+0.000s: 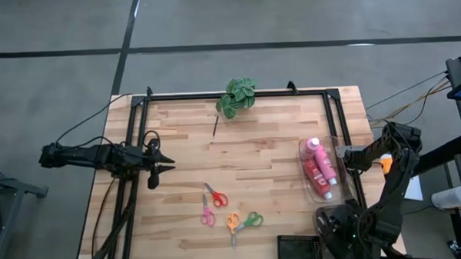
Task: Pick & Place Paint Supplies
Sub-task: Put the black paint brush into the gray bin
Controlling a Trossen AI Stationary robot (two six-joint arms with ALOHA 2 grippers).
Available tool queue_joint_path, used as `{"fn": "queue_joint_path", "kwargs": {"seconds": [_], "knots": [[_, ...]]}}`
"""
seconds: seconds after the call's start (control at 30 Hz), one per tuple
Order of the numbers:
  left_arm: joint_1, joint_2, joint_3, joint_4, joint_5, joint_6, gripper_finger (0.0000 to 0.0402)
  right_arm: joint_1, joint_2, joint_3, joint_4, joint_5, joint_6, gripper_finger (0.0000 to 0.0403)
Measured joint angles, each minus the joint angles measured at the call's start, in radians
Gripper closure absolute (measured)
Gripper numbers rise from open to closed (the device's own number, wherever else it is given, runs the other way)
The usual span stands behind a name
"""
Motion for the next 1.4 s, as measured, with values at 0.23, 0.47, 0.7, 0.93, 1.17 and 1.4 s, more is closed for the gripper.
{"fn": "queue_joint_path", "kwargs": {"seconds": [0.23, 0.47, 0.7, 0.93, 1.17, 1.4], "knots": [[0.0, 0.0, 0.0, 0.0, 0.0, 0.0, 0.0296, 0.0, 0.0, 0.0, 0.0, 0.002, -0.001, 0.0287], [0.0, 0.0, 0.0, 0.0, 0.0, 0.0, 0.0296, -0.001, -0.016, 0.018, -0.007, 0.042, -0.001, 0.0287], [0.0, 0.0, 0.0, 0.0, 0.0, 0.0, 0.0296, -0.002, -0.16, 0.054, -0.132, 0.373, -0.072, 0.0287], [0.0, 0.0, 0.0, 0.0, 0.0, 0.0, 0.0295, -0.051, -0.348, -0.003, -0.182, 0.802, -0.34, 0.0287], [0.0, 0.0, 0.0, 0.0, 0.0, 0.0, 0.0295, -0.194, -0.537, -0.09, 0.0, 0.947, -0.871, 0.0287], [0.0, 0.0, 0.0, 0.0, 0.0, 0.0, 0.0295, -0.395, -0.718, -0.214, 0.438, 0.833, -1.498, 0.0287]]}}
